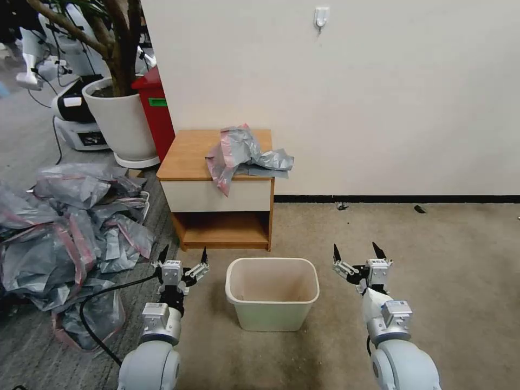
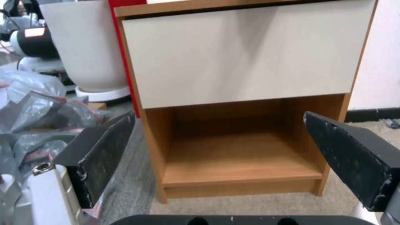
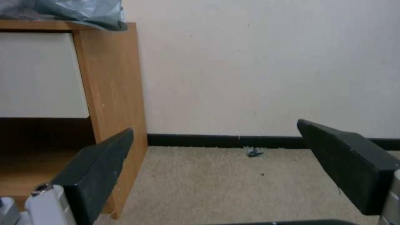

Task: Pick up the garbage bag from the table and place it over the trash can.

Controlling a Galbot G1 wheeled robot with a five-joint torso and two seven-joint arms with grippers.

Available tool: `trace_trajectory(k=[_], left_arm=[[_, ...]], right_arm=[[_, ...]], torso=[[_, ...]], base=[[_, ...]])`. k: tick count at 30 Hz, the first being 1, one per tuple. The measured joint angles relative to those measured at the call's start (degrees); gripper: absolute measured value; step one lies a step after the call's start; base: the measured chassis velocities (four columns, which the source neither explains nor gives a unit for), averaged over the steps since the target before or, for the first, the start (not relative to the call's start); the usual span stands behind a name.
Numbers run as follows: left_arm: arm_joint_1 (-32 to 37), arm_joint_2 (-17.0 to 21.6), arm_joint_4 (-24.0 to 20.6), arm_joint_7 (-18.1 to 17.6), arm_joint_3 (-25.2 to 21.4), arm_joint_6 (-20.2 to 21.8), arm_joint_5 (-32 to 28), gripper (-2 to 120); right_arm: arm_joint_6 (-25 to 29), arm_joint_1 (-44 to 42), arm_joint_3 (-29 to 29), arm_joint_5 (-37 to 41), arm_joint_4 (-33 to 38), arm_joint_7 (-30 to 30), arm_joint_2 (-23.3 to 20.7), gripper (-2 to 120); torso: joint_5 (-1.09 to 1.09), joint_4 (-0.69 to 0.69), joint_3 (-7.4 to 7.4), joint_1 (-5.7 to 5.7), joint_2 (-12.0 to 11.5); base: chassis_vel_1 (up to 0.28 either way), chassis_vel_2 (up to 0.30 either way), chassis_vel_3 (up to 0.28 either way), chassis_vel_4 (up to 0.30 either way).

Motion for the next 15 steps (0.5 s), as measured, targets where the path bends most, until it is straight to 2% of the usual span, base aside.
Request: trace_trajectory(k=[15], left_arm=[[0.0,0.0,0.0,0.0,0.0,0.0,0.0,100]], right_arm=[[0.0,0.0,0.0,0.0,0.0,0.0,0.0,100]], torso=[[0.0,0.0,0.0,0.0,0.0]], base=[[0.0,0.0,0.0,0.0]])
